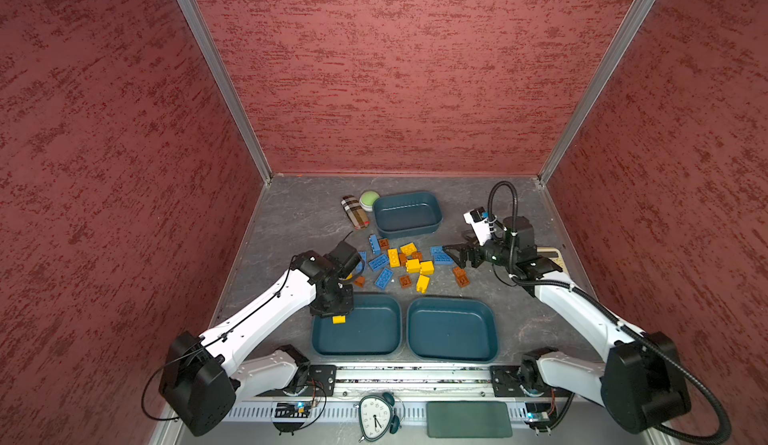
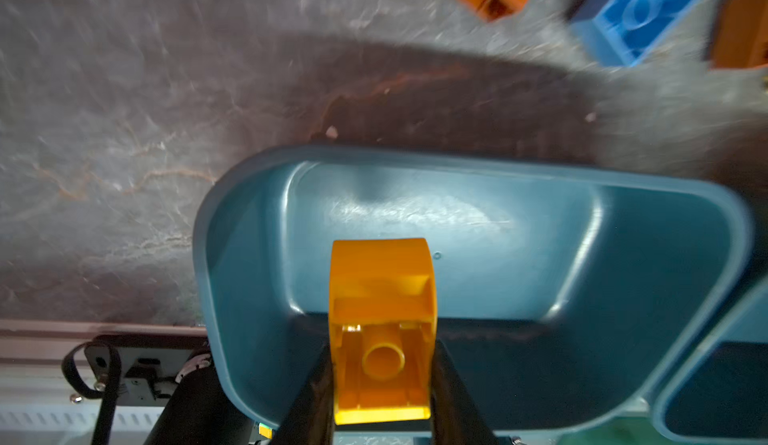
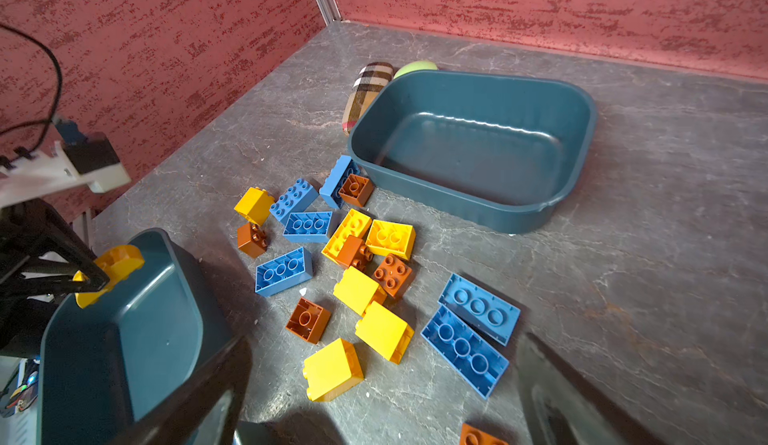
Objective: Sort the legos into containers by color
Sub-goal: 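Carry the yellow brick with the left gripper into the nearer teal bin, then return the left gripper to the pile and grasp another yellow brick, then move the yellow brick with the left gripper into the same teal bin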
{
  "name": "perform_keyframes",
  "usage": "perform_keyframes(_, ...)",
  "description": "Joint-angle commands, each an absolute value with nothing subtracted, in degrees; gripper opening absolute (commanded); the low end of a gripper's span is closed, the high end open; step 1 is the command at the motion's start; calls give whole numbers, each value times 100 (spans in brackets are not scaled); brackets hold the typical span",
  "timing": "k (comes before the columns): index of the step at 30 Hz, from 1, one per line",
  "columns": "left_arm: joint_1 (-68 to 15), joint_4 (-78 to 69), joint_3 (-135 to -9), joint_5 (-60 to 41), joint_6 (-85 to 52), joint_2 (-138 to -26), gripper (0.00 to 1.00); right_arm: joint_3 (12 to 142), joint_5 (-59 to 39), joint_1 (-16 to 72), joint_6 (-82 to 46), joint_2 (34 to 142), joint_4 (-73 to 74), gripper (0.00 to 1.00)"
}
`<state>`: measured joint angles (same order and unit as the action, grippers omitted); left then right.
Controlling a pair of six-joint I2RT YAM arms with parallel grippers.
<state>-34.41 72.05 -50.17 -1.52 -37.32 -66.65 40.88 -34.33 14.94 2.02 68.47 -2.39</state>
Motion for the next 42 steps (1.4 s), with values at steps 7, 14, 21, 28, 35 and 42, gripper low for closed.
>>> perform_keyframes(7,-3390,7081,-5089,240,-3897,-6897,55,4306,-3587,1521,308,6943,-121,99)
perform_keyframes(14,-2805,7007,-5929,4,-3109,-7078,62,4295,-3588,1520,221,6929,99,99)
perform_keyframes(21,-2108,5807,-6163,-135,-2728,-8017,69,4330,-3493,1520,152,6955,181,99)
perform_keyframes(28,-1936,4631,-6265,-81,-2942,-9054,67,4306,-3457,1522,121,6952,86,99)
perform_keyframes(35,-2012,4354,-6229,322,-2962,-9793,58,4311,-3189,1517,355,6857,-302,99)
perform_keyframes(42,-2104,4219,-6165,341,-2971,-10072,44,4273,-3086,1512,396,6872,-378,99)
